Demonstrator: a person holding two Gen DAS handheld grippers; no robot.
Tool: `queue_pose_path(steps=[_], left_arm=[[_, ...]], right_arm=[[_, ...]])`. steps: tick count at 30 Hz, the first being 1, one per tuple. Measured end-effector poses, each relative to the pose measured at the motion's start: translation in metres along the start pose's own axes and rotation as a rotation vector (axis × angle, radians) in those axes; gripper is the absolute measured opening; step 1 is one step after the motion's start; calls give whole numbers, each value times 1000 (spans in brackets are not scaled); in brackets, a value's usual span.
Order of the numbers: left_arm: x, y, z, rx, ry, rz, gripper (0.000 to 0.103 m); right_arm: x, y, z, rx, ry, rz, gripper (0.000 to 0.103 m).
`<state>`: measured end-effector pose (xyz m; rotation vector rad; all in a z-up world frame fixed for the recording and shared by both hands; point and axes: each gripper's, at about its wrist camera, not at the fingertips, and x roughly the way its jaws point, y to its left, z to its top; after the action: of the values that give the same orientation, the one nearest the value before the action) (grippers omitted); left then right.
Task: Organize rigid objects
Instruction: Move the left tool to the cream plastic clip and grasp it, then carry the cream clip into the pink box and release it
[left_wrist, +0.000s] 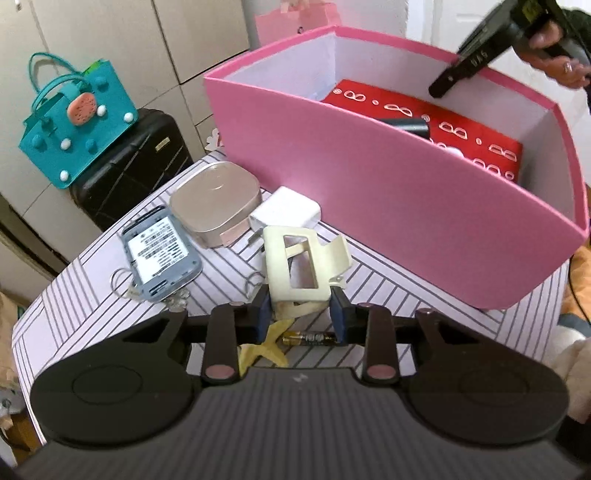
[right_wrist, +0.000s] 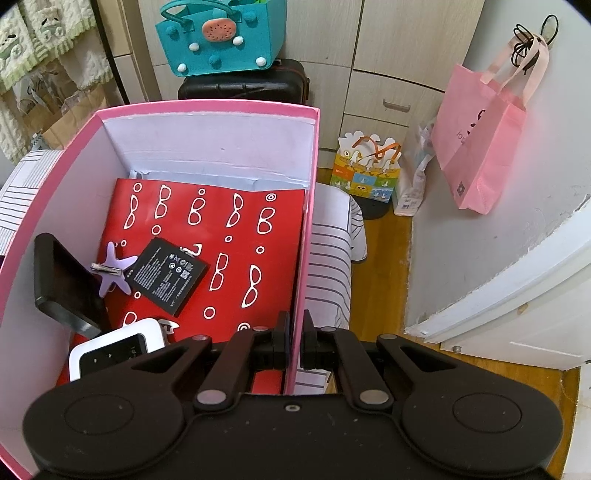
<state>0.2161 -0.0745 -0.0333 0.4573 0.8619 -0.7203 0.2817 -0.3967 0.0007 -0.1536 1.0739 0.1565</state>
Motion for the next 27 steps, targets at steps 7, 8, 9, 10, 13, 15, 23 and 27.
queue_pose_path(steps=[7, 8, 9, 10, 13, 15, 23, 27], left_arm=[[-23, 4, -2, -20, -30, 5, 32], [-27, 4, -1, -20, -38, 11, 32], [-32, 4, 0, -21, -47, 16, 32], [-38, 5, 2, -27, -54, 15, 32], [-56, 6, 13, -33, -63, 2, 32], [-70, 3, 26, -14, -78, 2, 32], [-100, -24, 72, 64, -169, -5, 32], [-85, -44, 91, 77, -168, -71, 32]], right_arm=[[0, 0, -1, 3, -2, 1, 7], [0, 0, -1, 3, -3, 0, 8], [0, 1, -1, 2, -3, 0, 8], [0, 1, -1, 1, -3, 0, 8], [-1, 1, -1, 6, -2, -8, 7], [-2, 4, -1, -2, -2, -24, 7], [-4, 0, -3, 27, -14, -7, 6], [-5, 1, -3, 19, -16, -14, 6]])
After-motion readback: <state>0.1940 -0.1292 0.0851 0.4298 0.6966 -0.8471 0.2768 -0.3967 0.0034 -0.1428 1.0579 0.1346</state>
